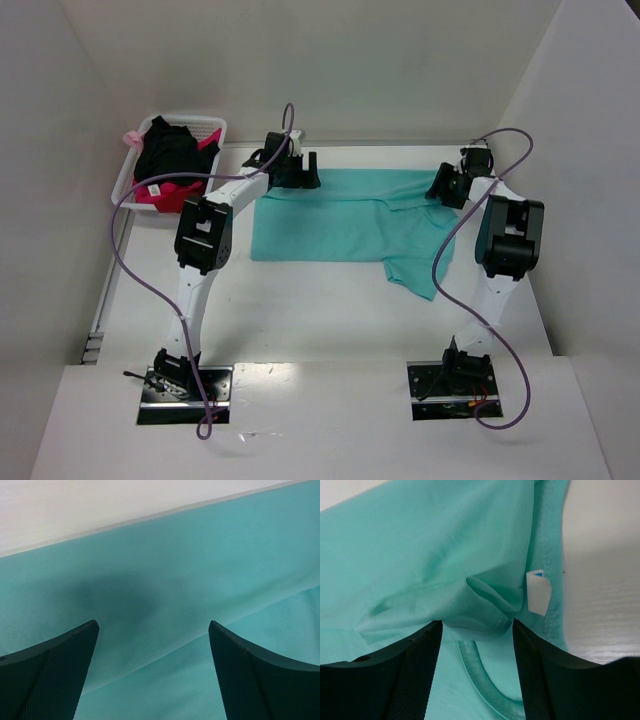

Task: Fold and stack the t-shirts
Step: Fold the flattened tshirt in 1/3 of the way

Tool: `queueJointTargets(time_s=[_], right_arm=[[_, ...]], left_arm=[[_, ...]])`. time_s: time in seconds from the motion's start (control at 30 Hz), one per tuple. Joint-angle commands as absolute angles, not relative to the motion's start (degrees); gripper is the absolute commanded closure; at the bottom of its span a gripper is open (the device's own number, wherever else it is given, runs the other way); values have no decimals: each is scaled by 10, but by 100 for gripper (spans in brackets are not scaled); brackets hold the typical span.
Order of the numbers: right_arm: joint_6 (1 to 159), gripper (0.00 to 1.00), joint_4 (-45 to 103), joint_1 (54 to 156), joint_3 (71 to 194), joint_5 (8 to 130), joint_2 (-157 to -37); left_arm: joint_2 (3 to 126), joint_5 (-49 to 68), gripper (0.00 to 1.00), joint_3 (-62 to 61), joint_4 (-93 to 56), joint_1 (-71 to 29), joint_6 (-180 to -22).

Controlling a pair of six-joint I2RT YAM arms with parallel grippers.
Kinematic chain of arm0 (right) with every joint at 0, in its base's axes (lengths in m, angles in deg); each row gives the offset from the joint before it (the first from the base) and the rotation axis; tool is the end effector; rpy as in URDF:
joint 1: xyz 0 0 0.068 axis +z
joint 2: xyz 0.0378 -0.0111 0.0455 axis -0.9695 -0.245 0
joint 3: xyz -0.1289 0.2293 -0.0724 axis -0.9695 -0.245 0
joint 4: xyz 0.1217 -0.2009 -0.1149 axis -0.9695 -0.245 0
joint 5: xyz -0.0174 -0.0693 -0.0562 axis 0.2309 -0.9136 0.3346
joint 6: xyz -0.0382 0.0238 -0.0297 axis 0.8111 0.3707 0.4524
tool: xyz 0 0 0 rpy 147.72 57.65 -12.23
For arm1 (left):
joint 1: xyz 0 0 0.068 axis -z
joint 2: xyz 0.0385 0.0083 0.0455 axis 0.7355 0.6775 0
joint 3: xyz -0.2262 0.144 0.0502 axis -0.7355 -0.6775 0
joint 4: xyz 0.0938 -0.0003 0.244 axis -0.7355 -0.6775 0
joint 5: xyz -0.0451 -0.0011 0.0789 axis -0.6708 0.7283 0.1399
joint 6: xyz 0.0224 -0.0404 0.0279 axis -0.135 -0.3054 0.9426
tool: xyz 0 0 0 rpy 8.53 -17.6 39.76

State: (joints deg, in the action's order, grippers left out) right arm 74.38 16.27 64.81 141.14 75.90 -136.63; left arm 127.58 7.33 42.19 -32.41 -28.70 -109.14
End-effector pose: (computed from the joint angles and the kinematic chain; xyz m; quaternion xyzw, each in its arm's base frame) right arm 0.4513 -0.0785 0.1609 0.1450 0.9208 0.1229 0.3406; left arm 0.5233 -0.1835 0.1805 0.0355 0.8869 -0.2249 0.4019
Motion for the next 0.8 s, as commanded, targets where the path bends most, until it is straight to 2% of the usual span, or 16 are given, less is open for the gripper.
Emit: queueJointTargets(time_s=[0.0, 0.2, 0.4, 0.63, 0.77], right_arm=[[751, 36, 164, 653, 1445, 753, -1382], [751, 46, 164, 653, 1451, 753, -1382], [751, 76, 158, 653, 1456, 771, -1387], [745, 87, 130, 653, 1436, 759, -1340], [734, 87, 107, 653, 1416, 747, -1296]], left_arm=[[1243, 63, 2, 425, -319, -290, -1077], [1243, 63, 2, 425, -319, -290, -1077], [1243, 63, 2, 420, -319, -290, -1077], [1243, 58, 2, 420, -319, -290, -1082], [1243, 58, 2, 420, -319, -290, -1088]])
